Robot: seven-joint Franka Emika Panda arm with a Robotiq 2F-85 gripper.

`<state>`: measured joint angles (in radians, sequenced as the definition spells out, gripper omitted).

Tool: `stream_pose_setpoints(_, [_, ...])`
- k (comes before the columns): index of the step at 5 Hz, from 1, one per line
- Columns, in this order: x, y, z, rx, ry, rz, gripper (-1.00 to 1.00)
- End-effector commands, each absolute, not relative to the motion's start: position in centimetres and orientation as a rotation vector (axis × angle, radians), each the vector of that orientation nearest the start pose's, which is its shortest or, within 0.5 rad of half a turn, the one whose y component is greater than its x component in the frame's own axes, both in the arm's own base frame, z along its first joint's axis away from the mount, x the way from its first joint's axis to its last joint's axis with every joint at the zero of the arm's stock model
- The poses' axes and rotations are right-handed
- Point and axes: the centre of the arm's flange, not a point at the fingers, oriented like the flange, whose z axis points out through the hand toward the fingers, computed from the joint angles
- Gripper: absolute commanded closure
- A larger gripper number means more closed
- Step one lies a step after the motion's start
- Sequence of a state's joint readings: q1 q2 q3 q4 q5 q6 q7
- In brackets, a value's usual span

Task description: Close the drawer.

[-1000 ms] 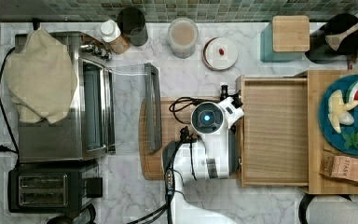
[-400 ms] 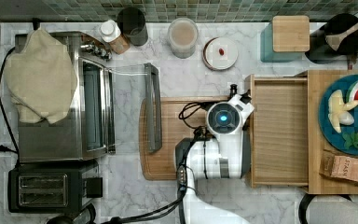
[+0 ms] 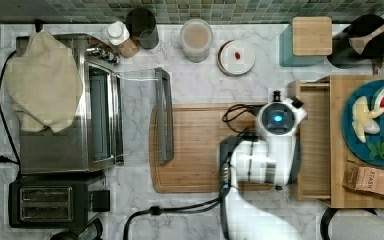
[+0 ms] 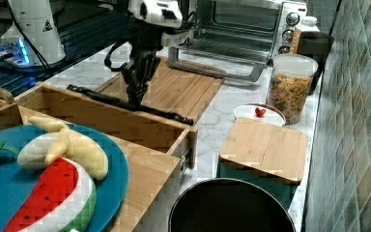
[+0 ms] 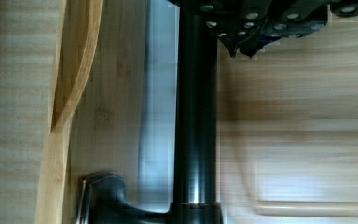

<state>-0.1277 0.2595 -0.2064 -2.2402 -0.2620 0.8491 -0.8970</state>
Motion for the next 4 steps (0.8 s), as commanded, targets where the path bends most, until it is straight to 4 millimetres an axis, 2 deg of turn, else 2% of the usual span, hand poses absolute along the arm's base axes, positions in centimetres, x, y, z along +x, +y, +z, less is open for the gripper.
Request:
stream_pose_setpoints(1, [48.19,-41.68,32.20,-3.472,0.397,-0.063,1.00])
stream_pose_setpoints(2, [48.11,-41.31,32.57,-3.434,0.377,0.046,1.00])
stream_pose_setpoints(4, [48.11,-41.30,32.56,-3.434,0.376,0.046,1.00])
